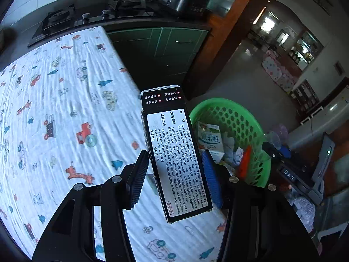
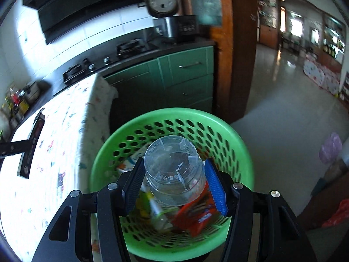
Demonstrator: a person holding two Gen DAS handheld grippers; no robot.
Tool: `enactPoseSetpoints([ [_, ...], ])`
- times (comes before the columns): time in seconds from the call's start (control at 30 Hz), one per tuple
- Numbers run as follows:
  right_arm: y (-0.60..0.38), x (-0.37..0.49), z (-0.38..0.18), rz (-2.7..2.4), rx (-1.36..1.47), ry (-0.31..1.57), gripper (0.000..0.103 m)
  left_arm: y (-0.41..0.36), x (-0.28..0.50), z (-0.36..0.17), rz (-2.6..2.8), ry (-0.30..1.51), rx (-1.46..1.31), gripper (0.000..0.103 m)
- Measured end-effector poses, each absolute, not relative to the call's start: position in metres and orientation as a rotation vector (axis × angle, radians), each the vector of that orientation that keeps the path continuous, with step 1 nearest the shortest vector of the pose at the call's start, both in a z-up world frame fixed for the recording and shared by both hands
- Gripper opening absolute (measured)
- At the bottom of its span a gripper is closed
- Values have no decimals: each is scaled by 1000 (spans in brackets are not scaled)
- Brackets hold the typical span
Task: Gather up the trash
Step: 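Carry the clear cup into the basket with the right gripper while the left carries the box, then lower the black printed box into the basket and open the left gripper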
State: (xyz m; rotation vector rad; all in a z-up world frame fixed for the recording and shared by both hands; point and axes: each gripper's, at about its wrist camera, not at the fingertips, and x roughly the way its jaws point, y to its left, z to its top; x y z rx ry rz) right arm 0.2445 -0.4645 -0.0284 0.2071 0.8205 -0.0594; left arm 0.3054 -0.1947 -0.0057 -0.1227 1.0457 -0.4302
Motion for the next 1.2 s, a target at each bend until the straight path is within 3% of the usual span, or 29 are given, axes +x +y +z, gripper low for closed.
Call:
enactPoseSetpoints([
  [0.17, -478, 244, -33, -67, 249, 815, 63, -225, 301, -5, -483, 1047, -83, 50],
  [0.67, -485, 210, -21, -57, 252, 769, 65, -296, 301, -36, -605, 1071, -15, 50],
  [1.2, -484, 185, -30, -49, 285, 762, 68, -316, 302, -59, -620, 1073, 39, 52],
])
